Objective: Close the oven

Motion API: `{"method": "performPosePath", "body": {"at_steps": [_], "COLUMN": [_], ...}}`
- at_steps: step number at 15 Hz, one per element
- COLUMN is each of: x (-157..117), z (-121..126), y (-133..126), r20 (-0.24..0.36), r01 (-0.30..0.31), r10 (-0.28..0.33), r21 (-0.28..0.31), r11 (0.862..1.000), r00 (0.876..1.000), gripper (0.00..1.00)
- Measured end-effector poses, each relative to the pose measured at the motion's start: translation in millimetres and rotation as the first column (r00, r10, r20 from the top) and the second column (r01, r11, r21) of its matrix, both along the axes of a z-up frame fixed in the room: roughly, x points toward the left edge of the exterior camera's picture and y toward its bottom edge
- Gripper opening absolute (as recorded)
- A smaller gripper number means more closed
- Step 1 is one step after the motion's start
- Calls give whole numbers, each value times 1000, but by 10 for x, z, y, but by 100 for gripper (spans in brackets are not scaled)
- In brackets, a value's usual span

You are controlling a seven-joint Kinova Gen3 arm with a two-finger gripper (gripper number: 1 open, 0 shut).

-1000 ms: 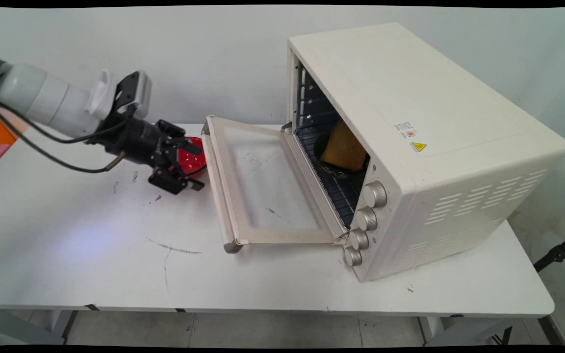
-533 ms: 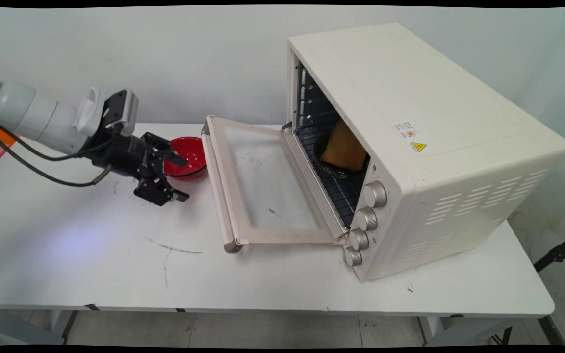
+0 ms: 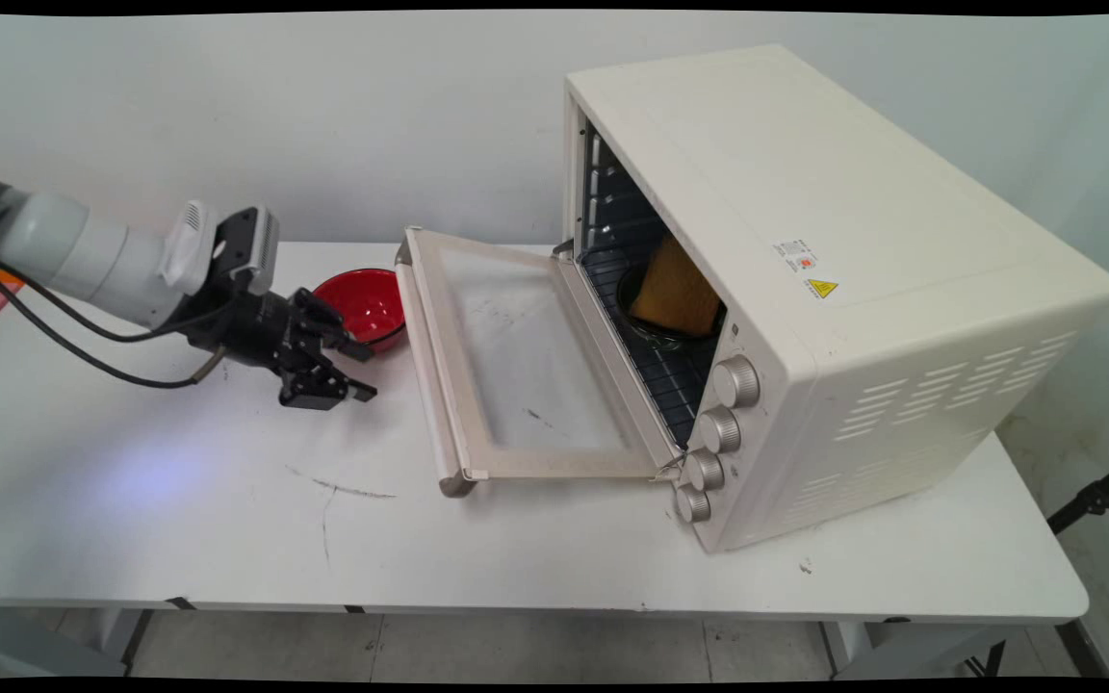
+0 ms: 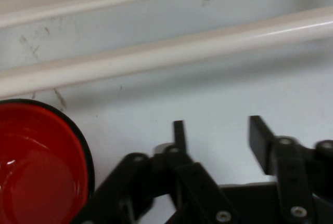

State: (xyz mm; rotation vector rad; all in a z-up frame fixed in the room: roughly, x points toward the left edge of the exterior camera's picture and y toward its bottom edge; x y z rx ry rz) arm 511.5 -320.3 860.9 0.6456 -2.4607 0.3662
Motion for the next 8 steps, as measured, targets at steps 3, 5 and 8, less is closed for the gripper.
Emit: {"method": "performPosePath", "body": {"at_steps": [3, 5, 8], "x": [-50, -101, -180], "z": [-132, -219, -336], "y": [-47, -92, -152], "r20": [0, -5, -15], "r01": [-8, -18, -37], "r10": [8, 18, 37], "r21": [4, 5, 5], "r11": [1000, 1000, 999], "r00": [1000, 1000, 999], "gripper": [0, 0, 0]}}
